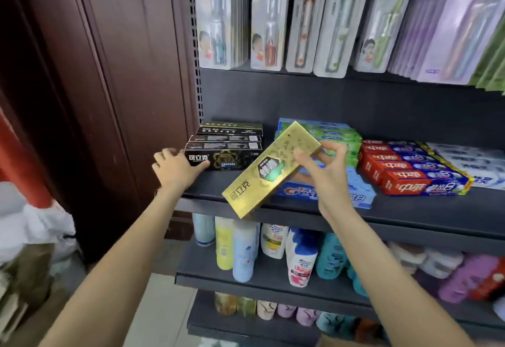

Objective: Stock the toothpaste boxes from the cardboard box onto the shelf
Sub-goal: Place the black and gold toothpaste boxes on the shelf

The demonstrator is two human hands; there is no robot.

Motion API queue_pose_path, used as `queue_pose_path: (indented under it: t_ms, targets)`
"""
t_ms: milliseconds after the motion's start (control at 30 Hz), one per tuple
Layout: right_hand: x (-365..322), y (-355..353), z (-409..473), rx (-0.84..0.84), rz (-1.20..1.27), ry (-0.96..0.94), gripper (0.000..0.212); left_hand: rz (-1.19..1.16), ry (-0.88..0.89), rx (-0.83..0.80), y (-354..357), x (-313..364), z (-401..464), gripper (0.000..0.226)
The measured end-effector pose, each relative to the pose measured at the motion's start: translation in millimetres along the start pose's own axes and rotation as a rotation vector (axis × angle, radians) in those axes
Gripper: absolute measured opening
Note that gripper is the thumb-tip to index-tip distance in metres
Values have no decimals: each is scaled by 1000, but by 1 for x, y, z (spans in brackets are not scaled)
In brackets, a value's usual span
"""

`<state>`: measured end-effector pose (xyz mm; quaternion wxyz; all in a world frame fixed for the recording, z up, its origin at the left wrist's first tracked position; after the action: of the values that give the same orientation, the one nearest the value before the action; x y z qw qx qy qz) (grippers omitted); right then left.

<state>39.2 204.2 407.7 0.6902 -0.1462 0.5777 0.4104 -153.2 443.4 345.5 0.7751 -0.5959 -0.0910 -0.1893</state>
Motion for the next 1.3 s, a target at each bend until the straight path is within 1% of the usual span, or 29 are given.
queue_pose_path:
  t_ms: [33, 67, 100, 133, 167, 200, 233, 267, 300, 333, 367, 400, 433, 467, 533, 600, 667, 700, 733, 833, 900, 967, 1033, 1100, 1167, 1233, 1267, 1300]
  targets:
    - [1, 6, 1, -4, -5, -11, 44, 2, 14, 8, 3, 3, 0, 84]
    - [2, 12, 3, -8, 4, -16, 44, -64, 45, 67, 3, 5, -1, 82]
    - [4, 18, 3, -12, 30, -11, 44, -189, 104, 169, -2, 8, -7, 78]
    - [6, 24, 5, -16, 62, -1, 44, -368, 176, 249, -10, 10, -16, 69]
    - [7, 29, 6, -21, 94, 12, 42, -578, 237, 243, -19, 13, -26, 60]
    - [10, 33, 8, -28, 120, 22, 40, -761, 270, 121, -26, 15, -37, 55]
    - [12, 37, 9, -36, 149, 30, 38, -896, 288, -74, -32, 17, -47, 57]
    - [13, 42, 10, -47, 181, 34, 36, -972, 279, -279, -36, 18, -56, 62]
    - [15, 46, 10, -60, 219, 42, 35, -1005, 261, -444, -37, 15, -64, 67]
    - [17, 49, 11, -73, 254, 48, 34, -1027, 243, -544, -37, 11, -68, 68]
    - [20, 53, 11, -90, 272, 53, 34, -1064, 231, -576, -38, 7, -70, 65]
    - [22, 54, 12, -109, 246, 50, 34, -1098, 222, -549, -41, 1, -68, 59]
    - [24, 55, 14, -129, 158, 35, 36, -1107, 234, -474, -46, -5, -64, 53]
    - [25, 55, 16, -152, 6, 5, 39, -1074, 265, -386, -50, -12, -59, 50]
    - [28, 53, 24, -210, -365, -64, 46, -988, 360, -272, -59, -27, -47, 51]
    - [32, 56, 30, -280, -661, -130, 58, -880, 419, -252, -60, -39, -35, 53]
    - [36, 63, 34, -335, -949, -219, 77, -762, 455, -254, -58, -43, -27, 55]
    - [39, 67, 36, -362, -1078, -253, 81, -717, 467, -255, -56, -42, -24, 56]
    - [41, 71, 37, -396, -1186, -272, 79, -684, 467, -260, -53, -41, -22, 58]
    - [49, 78, 43, -462, -1447, -355, 63, -639, 430, -285, -41, -38, -14, 66]
    - [52, 79, 50, -422, -1568, -429, 56, -615, 416, -253, -33, -34, -10, 72]
    - [55, 77, 54, -340, -1687, -492, 47, -565, 363, -163, -26, -29, -7, 76]
    - [58, 73, 53, -255, -1761, -574, 41, -463, 261, -78, -21, -23, -9, 78]
    - [59, 69, 47, -180, -1706, -710, 36, -325, 264, 37, -24, -14, -21, 77]
    - [54, 64, 31, -140, -1520, -848, 28, -276, 357, 176, -32, -2, -43, 68]
    - [45, 52, 7, -139, -1348, -898, 22, -275, 490, 275, -41, 12, -73, 46]
    - [40, 43, -7, -141, -1278, -900, 21, -297, 550, 289, -45, 19, -90, 35]
    - [36, 31, -22, -143, -1217, -893, 21, -335, 604, 276, -48, 25, -108, 29]
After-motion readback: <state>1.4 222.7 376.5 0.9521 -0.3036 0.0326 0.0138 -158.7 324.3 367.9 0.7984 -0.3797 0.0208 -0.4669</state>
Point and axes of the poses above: each hand's wrist, its own z-axis towards the middle knuckle, its own y-axis out of the palm, x = y × z, the point moved 3 cm from there along z, towards the middle knuckle, and after that the axes turned 5 degrees about z, right-handed, at the moved point
